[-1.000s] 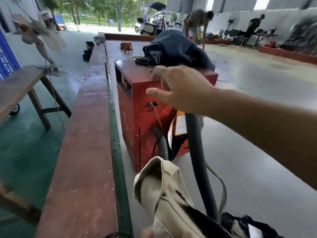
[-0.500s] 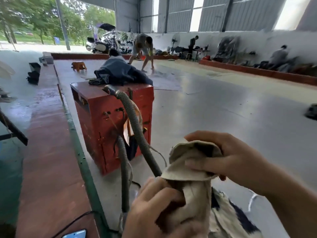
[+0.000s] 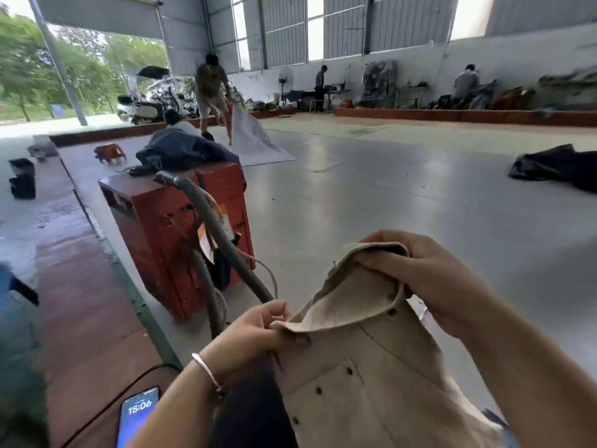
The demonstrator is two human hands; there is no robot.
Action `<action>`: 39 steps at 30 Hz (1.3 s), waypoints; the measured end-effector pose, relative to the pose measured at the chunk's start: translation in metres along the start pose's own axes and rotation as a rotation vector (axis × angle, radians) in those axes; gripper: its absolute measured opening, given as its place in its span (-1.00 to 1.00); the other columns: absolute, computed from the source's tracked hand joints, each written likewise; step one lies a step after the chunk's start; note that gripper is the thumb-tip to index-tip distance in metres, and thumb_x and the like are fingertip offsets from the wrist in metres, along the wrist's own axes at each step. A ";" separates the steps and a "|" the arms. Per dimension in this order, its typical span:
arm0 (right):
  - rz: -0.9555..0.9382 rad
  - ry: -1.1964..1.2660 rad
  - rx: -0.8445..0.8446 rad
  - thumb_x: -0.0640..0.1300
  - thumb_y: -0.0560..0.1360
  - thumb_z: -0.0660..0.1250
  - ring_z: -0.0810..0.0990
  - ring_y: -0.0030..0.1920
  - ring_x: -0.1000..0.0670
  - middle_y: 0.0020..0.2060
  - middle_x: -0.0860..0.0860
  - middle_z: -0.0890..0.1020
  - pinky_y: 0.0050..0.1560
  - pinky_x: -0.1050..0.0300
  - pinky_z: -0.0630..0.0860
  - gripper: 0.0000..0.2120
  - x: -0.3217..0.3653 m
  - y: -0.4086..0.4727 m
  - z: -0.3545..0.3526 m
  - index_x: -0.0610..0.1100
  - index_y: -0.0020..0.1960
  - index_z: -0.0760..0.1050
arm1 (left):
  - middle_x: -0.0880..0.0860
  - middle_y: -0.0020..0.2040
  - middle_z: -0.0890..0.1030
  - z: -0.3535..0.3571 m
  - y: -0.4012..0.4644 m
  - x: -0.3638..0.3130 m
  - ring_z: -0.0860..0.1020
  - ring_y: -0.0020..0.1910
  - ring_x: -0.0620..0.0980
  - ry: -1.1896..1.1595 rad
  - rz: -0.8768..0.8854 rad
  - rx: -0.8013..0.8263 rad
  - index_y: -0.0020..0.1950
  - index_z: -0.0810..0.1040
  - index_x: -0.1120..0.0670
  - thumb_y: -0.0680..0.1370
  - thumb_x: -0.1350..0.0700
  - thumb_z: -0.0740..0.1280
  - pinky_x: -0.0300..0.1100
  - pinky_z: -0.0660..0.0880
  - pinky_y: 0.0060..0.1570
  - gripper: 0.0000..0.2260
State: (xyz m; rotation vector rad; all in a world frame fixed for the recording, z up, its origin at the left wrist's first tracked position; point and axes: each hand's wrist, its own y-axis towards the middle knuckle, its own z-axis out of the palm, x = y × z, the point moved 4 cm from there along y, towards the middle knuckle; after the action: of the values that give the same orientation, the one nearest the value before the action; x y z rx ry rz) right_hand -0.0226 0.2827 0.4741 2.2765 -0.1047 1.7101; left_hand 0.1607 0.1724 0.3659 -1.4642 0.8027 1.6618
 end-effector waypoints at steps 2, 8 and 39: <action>0.053 -0.082 0.187 0.21 0.24 0.53 0.66 -0.19 0.16 -0.17 0.10 0.70 -0.29 0.38 0.49 -0.62 -0.008 -0.011 -0.013 0.07 -0.01 0.66 | 0.10 -0.28 0.43 -0.011 -0.008 -0.015 0.43 -0.30 -0.05 0.052 -0.001 -0.032 -0.19 0.42 0.13 0.32 0.20 0.54 -0.27 0.42 -0.33 -0.71; 0.125 -0.619 0.412 -0.14 0.30 0.65 0.57 0.04 0.09 0.02 0.12 0.61 0.06 0.09 0.54 -0.44 -0.045 -0.036 -0.024 0.05 0.19 0.48 | 0.26 -0.10 0.65 -0.035 -0.007 -0.060 0.64 -0.16 0.07 0.247 0.008 -0.300 -0.06 0.66 0.20 0.29 0.30 0.52 -0.19 0.60 -0.20 -0.75; 0.242 -0.196 -0.212 -0.09 0.61 0.31 0.62 0.17 -0.19 0.15 -0.21 0.66 0.30 -0.08 0.50 -0.73 -0.095 -0.041 -0.123 -0.23 0.21 0.60 | -0.03 -0.17 0.70 0.005 0.096 -0.096 0.63 -0.17 -0.12 0.778 0.115 -0.151 -0.01 0.66 0.05 0.54 0.12 0.32 -0.26 0.57 -0.19 -0.87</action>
State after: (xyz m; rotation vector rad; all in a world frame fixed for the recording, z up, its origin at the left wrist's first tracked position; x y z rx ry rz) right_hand -0.1550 0.3448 0.4077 2.3389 -0.5957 1.4928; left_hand 0.0805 0.1144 0.4587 -2.2516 1.2013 1.2244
